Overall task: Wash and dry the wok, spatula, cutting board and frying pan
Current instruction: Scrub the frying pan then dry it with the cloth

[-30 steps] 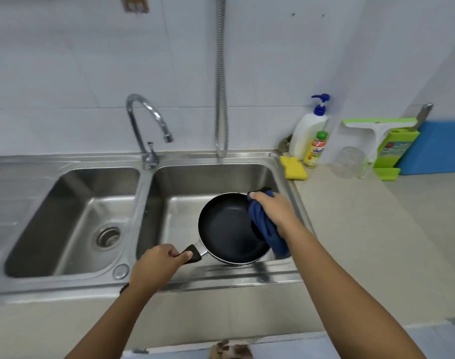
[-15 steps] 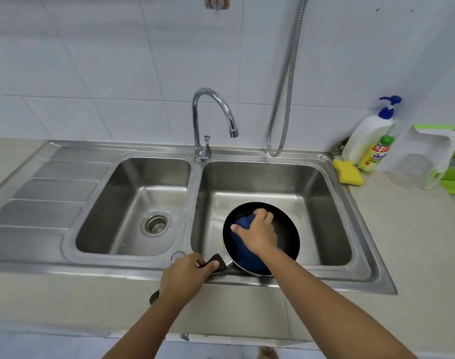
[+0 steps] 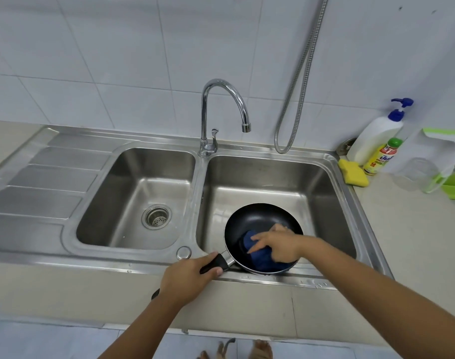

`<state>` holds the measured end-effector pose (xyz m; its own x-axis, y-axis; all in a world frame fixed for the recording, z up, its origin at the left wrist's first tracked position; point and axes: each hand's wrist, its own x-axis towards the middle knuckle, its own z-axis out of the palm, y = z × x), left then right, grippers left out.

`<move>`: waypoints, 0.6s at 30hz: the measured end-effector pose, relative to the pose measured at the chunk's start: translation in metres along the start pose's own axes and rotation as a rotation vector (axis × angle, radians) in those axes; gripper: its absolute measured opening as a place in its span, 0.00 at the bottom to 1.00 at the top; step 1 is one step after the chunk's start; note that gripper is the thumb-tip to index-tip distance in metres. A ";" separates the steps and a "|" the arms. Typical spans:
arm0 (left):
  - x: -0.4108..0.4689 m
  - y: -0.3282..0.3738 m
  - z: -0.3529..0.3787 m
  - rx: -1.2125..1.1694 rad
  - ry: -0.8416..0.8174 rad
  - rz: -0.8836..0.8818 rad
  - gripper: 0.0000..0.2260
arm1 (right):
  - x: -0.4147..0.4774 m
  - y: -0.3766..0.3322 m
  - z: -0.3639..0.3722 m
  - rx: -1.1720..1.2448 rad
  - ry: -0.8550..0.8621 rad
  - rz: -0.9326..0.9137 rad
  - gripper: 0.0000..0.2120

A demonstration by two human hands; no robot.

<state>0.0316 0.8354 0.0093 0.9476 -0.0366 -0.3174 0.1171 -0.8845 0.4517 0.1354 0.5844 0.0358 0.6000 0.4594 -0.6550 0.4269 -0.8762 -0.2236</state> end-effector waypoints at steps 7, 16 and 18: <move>0.003 -0.008 0.004 0.084 0.025 0.057 0.23 | 0.012 -0.030 0.011 0.023 0.184 -0.006 0.31; -0.003 -0.012 0.010 0.109 0.072 0.022 0.23 | 0.061 -0.035 0.020 0.270 0.652 0.639 0.27; -0.003 -0.013 0.012 0.119 0.075 0.034 0.23 | 0.065 -0.051 0.022 0.356 0.659 0.732 0.29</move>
<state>0.0242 0.8413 -0.0057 0.9706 -0.0361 -0.2381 0.0529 -0.9326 0.3571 0.1378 0.6559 -0.0109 0.9270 -0.3061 -0.2166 -0.3492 -0.9153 -0.2009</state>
